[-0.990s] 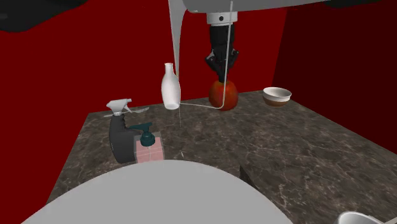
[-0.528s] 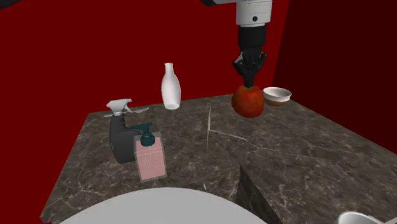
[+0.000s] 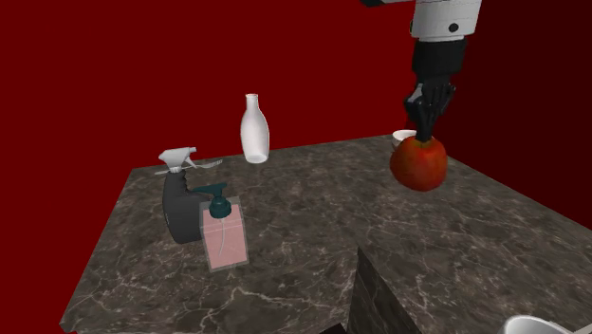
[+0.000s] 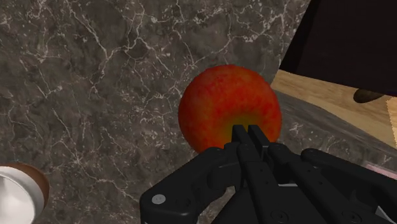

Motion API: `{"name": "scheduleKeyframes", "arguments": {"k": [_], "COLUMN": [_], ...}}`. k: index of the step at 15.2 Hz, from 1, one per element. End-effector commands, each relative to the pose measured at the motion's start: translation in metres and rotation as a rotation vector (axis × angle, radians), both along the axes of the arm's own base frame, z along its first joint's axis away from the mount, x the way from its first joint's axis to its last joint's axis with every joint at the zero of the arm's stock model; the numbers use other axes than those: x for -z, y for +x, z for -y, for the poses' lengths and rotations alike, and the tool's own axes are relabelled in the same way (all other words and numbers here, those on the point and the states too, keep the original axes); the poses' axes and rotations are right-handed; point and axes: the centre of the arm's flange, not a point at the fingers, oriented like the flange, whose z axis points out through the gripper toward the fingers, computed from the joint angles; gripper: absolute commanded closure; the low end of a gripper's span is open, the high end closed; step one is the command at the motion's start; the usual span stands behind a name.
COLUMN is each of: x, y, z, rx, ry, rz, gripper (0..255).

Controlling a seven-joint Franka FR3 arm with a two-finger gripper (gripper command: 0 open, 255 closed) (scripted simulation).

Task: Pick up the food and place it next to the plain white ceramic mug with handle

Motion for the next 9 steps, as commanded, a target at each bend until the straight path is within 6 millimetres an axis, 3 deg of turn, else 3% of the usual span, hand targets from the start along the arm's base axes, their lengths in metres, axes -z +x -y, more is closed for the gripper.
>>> {"name": "scheduleKeyframes", "arguments": {"k": [1,9], "x": [-0.001,-0.001], "y": [-0.023,-0.115], "z": [0.014,0.066], "rx": [-0.002,-0.002], "ry": [0.000,0.000], "rz": [0.000,0.000], "gripper": [255,255]}}
